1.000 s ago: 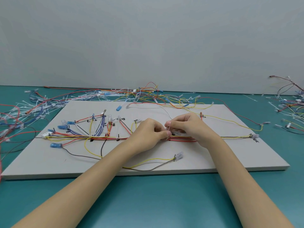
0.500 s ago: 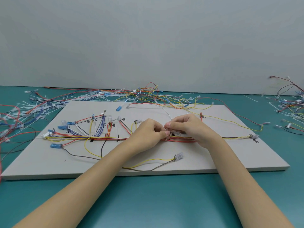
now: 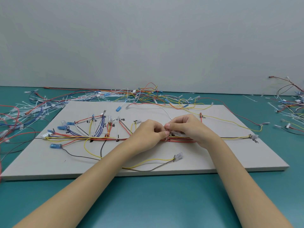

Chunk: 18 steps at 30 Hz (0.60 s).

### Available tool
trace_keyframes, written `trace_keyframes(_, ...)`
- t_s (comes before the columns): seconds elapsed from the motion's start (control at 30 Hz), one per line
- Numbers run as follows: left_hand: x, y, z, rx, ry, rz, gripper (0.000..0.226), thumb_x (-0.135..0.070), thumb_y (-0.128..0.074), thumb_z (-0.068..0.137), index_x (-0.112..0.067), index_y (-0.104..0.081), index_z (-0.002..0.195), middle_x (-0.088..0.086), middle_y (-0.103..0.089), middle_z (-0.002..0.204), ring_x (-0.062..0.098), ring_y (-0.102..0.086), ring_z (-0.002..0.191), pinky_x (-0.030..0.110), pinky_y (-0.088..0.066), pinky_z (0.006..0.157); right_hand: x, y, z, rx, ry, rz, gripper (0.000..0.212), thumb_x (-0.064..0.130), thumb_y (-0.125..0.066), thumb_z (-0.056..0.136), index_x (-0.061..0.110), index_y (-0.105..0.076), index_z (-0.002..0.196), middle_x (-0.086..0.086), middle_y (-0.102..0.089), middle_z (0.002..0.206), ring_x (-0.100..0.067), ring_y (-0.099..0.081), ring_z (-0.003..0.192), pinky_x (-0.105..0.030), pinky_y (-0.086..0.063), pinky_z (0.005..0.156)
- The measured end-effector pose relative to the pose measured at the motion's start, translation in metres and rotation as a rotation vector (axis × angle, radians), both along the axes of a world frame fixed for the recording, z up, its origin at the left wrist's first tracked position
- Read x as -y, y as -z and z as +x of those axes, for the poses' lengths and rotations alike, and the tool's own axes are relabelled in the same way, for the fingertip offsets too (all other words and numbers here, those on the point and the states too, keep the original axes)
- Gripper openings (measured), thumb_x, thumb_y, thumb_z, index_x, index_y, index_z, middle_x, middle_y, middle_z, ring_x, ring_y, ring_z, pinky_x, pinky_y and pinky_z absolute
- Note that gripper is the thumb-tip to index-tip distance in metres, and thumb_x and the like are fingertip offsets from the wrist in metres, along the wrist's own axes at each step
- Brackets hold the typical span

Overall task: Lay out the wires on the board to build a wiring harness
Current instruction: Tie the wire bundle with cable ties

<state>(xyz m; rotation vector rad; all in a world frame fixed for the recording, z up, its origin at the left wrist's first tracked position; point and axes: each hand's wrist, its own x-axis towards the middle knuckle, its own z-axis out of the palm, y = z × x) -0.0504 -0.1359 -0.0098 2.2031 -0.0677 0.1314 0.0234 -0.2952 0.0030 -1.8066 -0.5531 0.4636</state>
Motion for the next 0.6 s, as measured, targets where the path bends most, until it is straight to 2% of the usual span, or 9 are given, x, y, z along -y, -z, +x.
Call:
trace_keyframes(0.13,0.0026,0.0012,-0.0011,0.012,-0.006,0.004,0.026,-0.025,-0.064,0.091,-0.019,-0.067,0.065,-0.002,-0.056,0.062,0.007,-0.042,0.056,0.023,-0.032,0.056,0.0002,-0.0005,-0.0013,0.001,0.000,-0.002,0.011,0.012,-0.071,0.086,0.002,-0.073,0.082,-0.006,-0.068,0.070,-0.006,-0.057,0.059,-0.011,-0.044,0.056)
trace_keyframes(0.27,0.0020,0.0009,-0.0006,0.010,-0.007,-0.012,0.025,-0.022,-0.063,0.091,-0.015,-0.070,0.068,0.010,-0.067,0.072,0.012,-0.051,0.064,0.032,-0.041,0.067,0.0002,-0.0018,-0.0024,0.004,0.002,-0.004,0.012,0.011,-0.070,0.087,0.000,-0.073,0.085,-0.012,-0.068,0.077,-0.011,-0.058,0.066,-0.012,-0.046,0.060)
trace_keyframes(0.37,0.0018,0.0018,-0.0002,0.008,-0.003,0.008,0.025,-0.021,-0.061,0.092,-0.016,-0.069,0.069,0.010,-0.070,0.078,0.014,-0.055,0.070,0.037,-0.046,0.075,0.0002,-0.0021,-0.0032,0.018,-0.005,-0.017,0.014,0.012,-0.069,0.087,-0.002,-0.072,0.086,-0.015,-0.069,0.079,-0.015,-0.058,0.071,-0.015,-0.046,0.063)
trace_keyframes(0.6,0.0047,0.0040,0.0007,0.047,-0.041,0.050,0.022,-0.020,-0.061,0.091,-0.014,-0.067,0.071,0.010,-0.067,0.078,0.016,-0.050,0.068,0.035,-0.042,0.071,0.0005,-0.0026,-0.0025,0.013,-0.006,-0.010,0.017,0.011,-0.068,0.089,-0.006,-0.071,0.090,0.006,-0.064,0.055,0.000,-0.051,0.048,-0.009,-0.039,0.050)
